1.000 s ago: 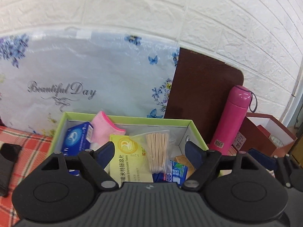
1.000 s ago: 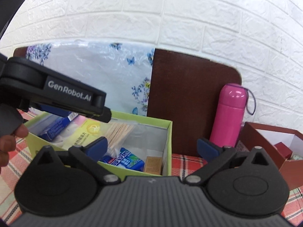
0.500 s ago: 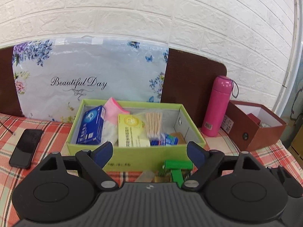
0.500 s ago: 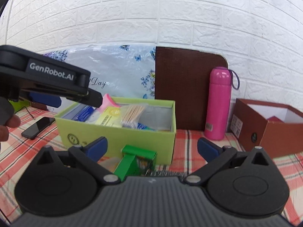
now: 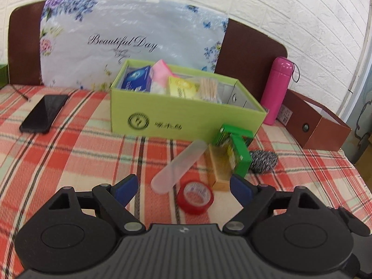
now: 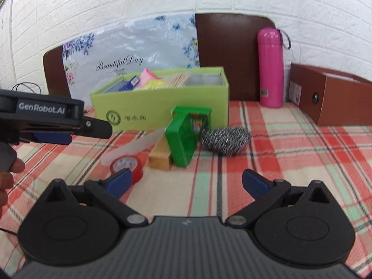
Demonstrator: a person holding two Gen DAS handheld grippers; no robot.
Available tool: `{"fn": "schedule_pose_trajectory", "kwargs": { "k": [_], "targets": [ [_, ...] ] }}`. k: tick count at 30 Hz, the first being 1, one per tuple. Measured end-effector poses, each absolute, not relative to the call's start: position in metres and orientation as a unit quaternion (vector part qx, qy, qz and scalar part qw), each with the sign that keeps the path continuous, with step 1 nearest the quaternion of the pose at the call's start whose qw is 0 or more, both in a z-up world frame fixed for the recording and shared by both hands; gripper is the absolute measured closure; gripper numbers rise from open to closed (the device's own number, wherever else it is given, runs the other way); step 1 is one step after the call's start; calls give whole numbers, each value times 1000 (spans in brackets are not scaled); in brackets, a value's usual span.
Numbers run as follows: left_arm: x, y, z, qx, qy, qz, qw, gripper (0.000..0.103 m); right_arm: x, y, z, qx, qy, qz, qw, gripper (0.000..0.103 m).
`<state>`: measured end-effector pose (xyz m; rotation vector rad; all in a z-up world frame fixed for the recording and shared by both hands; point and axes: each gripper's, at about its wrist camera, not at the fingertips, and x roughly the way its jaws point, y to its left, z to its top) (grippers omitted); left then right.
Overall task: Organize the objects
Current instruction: 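Return both tools to the pile, approaching the clear plastic case and red tape roll, then grasp the clear plastic case with the left tool while the right tool grasps the red tape roll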
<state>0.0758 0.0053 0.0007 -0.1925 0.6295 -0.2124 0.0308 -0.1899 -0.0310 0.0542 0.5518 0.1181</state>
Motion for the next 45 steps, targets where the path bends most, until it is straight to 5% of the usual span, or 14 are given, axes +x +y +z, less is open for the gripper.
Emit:
{"fn": "schedule_pose_trajectory", "kwargs": {
  "k": [5, 17, 20, 28, 36, 38, 45],
  "targets": [
    [66, 20, -11, -80, 313, -78, 943, 14, 38, -167, -47, 12, 294, 93, 951, 1],
    [65, 39, -11, -78, 308, -65, 946, 14, 87, -120, -51, -11, 303, 136, 943, 34],
    [71, 37, -11, -77, 306, -79, 946, 14, 93, -117, -55, -16, 312, 137, 940, 57],
    [114, 17, -19, -62, 313, -119, 940, 16, 66, -137, -53, -8, 318, 140, 938, 57],
    [159, -17, -41, -16, 341, -136, 930, 41, 36, -164, -49, 7, 326, 115, 938, 57],
    [155, -21, -43, 10, 328, -128, 936, 61, 34, -168, -47, 10, 328, 109, 938, 57],
    [115, -1, -40, -3, 349, -137, 927, 74, 19, -174, -46, 12, 334, 112, 936, 57]
  ]
}}
